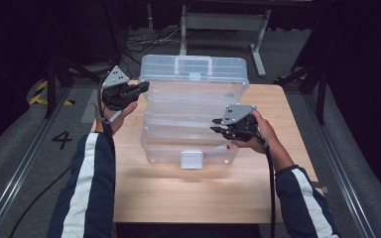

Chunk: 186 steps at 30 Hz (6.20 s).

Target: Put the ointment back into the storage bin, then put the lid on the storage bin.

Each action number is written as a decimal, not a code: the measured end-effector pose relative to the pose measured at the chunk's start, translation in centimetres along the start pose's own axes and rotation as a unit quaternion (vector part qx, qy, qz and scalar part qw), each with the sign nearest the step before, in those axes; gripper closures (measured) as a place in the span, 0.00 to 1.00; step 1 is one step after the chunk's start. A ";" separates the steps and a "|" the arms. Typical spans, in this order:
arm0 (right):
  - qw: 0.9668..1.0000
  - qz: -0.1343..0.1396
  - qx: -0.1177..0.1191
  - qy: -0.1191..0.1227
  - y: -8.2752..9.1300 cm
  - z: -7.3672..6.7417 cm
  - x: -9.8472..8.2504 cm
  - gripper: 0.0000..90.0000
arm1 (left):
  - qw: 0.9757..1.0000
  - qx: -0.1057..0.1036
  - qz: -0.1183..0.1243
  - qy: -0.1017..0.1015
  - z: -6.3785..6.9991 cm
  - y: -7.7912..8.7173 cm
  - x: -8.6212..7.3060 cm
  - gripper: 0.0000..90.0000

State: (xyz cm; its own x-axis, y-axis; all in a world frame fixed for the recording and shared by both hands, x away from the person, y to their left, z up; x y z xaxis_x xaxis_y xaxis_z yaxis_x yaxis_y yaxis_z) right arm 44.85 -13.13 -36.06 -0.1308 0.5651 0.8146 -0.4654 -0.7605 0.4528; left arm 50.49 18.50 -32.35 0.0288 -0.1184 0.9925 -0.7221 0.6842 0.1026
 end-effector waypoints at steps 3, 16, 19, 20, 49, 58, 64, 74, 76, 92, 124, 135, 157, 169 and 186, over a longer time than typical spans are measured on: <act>1.000 0.001 0.001 0.000 0.0 -0.1 -0.1 0.83 | 1.000 -0.001 -0.002 -0.006 0.1 0.1 -0.1 1.00; 1.000 -0.006 -0.018 0.000 0.5 -0.6 -0.6 0.79 | 1.000 -0.012 -0.002 -0.008 0.7 0.6 -0.2 1.00; 1.000 0.000 -0.020 -0.009 0.9 -0.5 -1.0 0.79 | 1.000 -0.015 -0.002 -0.010 0.8 0.7 -0.3 1.00; 1.000 0.001 -0.021 -0.012 1.2 -0.4 -1.1 0.79 | 1.000 -0.016 -0.002 -0.010 0.8 0.7 -0.3 1.00; 0.998 0.017 -0.051 -0.045 6.8 0.2 -3.2 0.86 | 0.998 -0.043 -0.036 -0.042 1.8 2.2 -1.3 1.00; 0.997 0.003 -0.057 -0.057 7.4 0.2 -4.6 0.87 | 0.996 -0.054 -0.054 -0.052 2.0 2.7 -1.5 1.00; 0.997 -0.009 -0.054 -0.062 7.4 0.0 -5.4 0.86 | 0.996 -0.062 -0.056 -0.043 1.9 3.2 -1.9 1.00; 0.997 -0.019 -0.049 -0.065 7.2 -0.4 -6.0 0.87 | 0.995 -0.062 -0.061 -0.053 2.1 3.5 -2.1 1.00; 0.996 -0.021 -0.050 -0.065 7.2 -0.4 -6.2 0.86 | 0.994 -0.064 -0.064 -0.053 2.3 3.5 -2.2 1.00; 0.995 -0.030 -0.051 -0.080 7.5 -1.0 -7.7 0.84 | 0.991 -0.079 -0.089 -0.067 3.3 4.6 -3.5 1.00; 0.992 -0.048 -0.057 -0.105 7.3 -1.1 -9.7 0.83 | 0.988 -0.076 -0.110 -0.079 3.8 6.4 -6.3 1.00; 0.992 -0.046 -0.055 -0.107 7.5 -1.4 -10.0 0.83 | 0.987 -0.074 -0.117 -0.081 4.1 6.5 -6.9 1.00; 0.992 -0.050 -0.051 -0.107 7.4 -2.0 -10.5 0.83 | 0.979 -0.065 -0.169 -0.098 4.7 6.9 -9.3 1.00; 0.991 -0.055 -0.048 -0.109 7.3 -2.2 -10.9 0.83 | 0.974 -0.064 -0.194 -0.101 4.8 6.7 -10.6 1.00; 0.992 -0.067 -0.048 -0.096 7.6 -2.6 -11.1 0.82 | 0.970 -0.065 -0.209 -0.109 5.1 7.7 -11.7 0.98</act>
State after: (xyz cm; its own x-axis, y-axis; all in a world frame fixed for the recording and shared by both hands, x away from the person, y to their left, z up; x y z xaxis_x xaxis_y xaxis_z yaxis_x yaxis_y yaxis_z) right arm 40.44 -24.32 -42.58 0.1016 0.5804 0.8080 -0.5503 -0.6438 0.5317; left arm 41.07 21.42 -43.50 0.1429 -0.5438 0.8270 -0.5847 0.6278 0.5138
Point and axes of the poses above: each handheld gripper's, and its own axes: y roughly backward along the jaws, x roughly out of its top, z roughly to its right, the point moved 4 cm from there along -y, roughly forward along the jaws, and after that the axes turned 14 degrees about z, right-handed, at the moved point
